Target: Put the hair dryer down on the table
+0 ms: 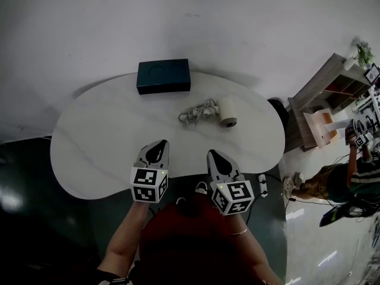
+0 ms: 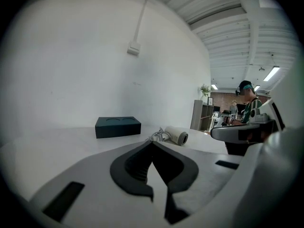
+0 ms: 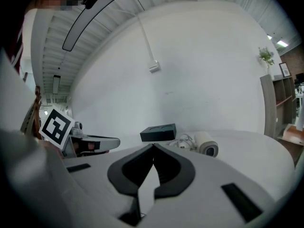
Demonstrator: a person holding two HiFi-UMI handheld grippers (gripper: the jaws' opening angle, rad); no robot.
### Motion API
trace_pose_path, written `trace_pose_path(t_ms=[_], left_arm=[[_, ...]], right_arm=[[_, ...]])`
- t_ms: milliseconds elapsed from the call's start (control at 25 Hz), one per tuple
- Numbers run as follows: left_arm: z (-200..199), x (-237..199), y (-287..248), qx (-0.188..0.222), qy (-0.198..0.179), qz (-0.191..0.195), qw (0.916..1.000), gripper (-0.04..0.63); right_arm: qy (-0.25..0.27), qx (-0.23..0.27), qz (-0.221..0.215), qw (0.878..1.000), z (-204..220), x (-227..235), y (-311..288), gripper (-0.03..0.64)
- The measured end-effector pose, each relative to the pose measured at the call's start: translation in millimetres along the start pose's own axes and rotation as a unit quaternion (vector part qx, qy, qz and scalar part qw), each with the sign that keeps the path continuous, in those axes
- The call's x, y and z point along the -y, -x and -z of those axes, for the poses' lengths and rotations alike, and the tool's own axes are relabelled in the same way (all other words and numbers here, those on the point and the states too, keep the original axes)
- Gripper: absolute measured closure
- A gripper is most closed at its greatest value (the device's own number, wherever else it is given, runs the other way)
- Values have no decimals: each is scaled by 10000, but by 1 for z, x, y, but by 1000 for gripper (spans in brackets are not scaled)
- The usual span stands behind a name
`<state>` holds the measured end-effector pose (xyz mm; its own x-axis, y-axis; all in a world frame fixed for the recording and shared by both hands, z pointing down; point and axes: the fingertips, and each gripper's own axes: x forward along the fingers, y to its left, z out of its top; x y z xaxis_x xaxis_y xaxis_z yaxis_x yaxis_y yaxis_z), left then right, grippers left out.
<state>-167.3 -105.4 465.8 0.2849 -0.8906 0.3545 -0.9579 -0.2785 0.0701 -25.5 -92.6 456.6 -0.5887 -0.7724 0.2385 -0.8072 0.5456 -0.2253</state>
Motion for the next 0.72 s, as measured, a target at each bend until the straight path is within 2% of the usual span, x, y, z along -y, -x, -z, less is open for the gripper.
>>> trace_pose_path(t_ms=[160,720], left_arm=[[5,-1,9,-19,-9,-40,10000,572],[17,-1,28,-12,-1,-127,9999,572]], right_arm=[[199,-50,74,9998,1,-4,3,601],[262,-41,254,9993,5,-5,10,601]])
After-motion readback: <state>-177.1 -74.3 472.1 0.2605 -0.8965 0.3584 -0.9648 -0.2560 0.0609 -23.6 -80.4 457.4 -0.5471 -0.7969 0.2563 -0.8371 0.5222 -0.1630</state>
